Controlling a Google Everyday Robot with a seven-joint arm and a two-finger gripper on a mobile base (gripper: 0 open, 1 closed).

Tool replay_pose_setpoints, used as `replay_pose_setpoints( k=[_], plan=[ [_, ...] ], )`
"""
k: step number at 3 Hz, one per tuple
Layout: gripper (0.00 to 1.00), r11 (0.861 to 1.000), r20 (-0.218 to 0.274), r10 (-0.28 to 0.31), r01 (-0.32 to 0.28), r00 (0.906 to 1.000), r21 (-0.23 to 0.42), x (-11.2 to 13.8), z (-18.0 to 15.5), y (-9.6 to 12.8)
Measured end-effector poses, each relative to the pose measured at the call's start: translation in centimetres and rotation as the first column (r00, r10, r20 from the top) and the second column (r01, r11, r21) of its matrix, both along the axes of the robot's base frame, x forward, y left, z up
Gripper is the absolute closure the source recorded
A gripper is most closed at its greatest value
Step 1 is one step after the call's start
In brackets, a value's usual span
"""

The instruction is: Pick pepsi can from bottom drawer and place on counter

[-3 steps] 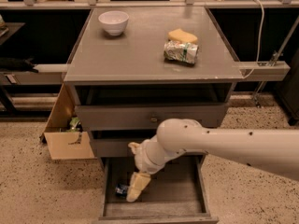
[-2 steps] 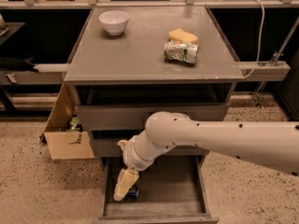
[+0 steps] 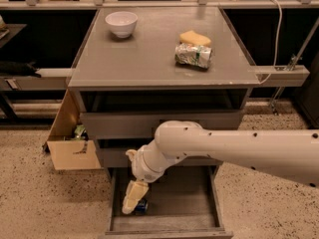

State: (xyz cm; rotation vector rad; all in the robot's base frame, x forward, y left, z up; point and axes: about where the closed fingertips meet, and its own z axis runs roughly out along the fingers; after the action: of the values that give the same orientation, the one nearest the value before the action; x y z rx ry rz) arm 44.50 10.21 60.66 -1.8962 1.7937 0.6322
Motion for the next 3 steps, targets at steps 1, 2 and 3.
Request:
replay_pose_setpoints(
  k=[1, 2, 3],
  plan=[
    [0.0, 0.999, 0.04, 0.028, -0.027, 0.9988, -0.028, 1.3, -3.5, -0.8],
    [0.0, 0.998, 0.062, 0.051, -0.05, 0.9968, -0.032, 3.1, -8.0, -2.3],
    [0.0, 0.998, 0.062, 0.061, -0.059, 0.9962, -0.035, 4.4, -12.5, -3.0]
  ],
)
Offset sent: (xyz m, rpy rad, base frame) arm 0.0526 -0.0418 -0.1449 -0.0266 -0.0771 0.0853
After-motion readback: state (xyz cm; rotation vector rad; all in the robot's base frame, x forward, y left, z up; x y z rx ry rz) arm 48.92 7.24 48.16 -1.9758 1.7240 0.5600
